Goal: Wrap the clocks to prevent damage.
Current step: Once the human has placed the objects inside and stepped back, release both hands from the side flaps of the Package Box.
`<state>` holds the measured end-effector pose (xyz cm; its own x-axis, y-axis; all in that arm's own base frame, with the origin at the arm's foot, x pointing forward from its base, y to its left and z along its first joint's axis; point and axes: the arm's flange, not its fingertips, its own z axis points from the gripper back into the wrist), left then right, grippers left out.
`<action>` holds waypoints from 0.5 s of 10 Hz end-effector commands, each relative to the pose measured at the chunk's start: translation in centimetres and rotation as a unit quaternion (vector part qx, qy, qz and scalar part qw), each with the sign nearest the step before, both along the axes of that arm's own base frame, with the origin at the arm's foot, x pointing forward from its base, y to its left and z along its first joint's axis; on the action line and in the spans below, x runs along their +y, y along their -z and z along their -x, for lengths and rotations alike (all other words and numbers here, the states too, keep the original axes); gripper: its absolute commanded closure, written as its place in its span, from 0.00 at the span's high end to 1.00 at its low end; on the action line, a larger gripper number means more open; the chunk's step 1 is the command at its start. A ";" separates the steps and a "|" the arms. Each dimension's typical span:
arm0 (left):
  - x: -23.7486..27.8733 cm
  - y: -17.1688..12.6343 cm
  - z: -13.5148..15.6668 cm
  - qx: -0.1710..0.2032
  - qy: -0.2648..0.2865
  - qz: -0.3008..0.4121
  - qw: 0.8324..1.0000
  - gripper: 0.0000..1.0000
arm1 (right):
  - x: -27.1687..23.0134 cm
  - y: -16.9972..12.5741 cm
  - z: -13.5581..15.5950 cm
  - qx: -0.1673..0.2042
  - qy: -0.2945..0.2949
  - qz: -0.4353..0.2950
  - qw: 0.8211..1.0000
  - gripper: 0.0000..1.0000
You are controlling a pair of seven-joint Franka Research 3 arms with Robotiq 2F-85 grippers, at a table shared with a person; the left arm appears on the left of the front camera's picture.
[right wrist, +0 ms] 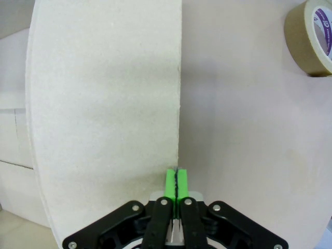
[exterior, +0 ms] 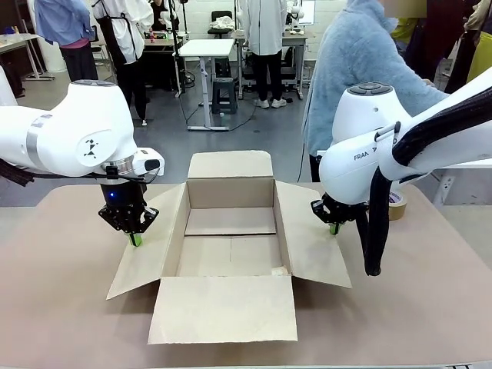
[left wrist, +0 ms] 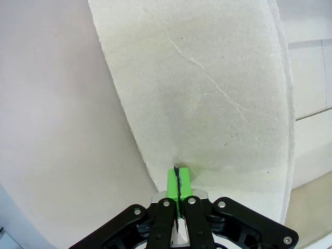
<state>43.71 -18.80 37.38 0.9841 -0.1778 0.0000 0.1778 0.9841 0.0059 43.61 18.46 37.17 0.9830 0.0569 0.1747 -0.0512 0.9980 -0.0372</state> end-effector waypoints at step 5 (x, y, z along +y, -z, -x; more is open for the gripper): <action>-0.1 -0.2 0.1 -0.005 0.002 -0.006 1.000 0.00 | 0.0 0.0 0.0 0.000 0.002 0.000 1.000 0.01</action>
